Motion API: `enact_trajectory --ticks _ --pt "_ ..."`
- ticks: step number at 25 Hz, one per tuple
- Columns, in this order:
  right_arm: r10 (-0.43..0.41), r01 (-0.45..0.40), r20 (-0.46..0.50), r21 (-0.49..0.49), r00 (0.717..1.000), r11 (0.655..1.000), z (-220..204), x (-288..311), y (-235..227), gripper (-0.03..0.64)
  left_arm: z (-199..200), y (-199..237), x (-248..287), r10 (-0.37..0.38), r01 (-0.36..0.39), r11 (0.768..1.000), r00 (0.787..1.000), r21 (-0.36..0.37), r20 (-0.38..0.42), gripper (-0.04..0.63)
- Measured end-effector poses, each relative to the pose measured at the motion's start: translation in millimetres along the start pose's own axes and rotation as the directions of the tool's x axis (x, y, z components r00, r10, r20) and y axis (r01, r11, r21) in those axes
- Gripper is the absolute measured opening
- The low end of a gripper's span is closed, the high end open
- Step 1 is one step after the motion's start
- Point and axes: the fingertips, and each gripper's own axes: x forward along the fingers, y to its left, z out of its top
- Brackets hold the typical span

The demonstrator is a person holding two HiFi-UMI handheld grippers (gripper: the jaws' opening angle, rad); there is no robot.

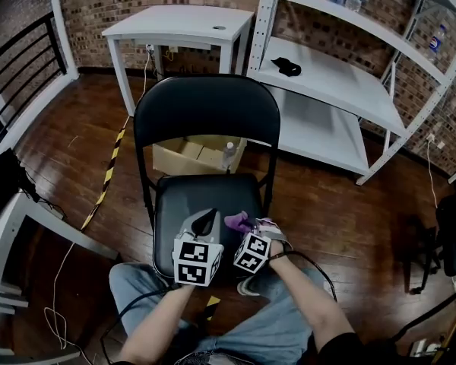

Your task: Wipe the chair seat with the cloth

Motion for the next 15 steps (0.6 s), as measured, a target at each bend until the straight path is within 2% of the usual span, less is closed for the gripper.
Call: enact_trajectory --ticks 9,15 --pt "0.035 -0.035 0.010 -0.042 0.999 0.998 -16 -43 56 0.115 -8 -15 -18 -0.012 0.012 1.000 1.000 0.009 0.007 0.006" --pt "0.105 -0.104 0.014 -0.070 0.994 0.992 -28 -75 100 0.115 -10 -24 -28 -0.024 0.024 1.000 1.000 0.009 0.018 0.006"
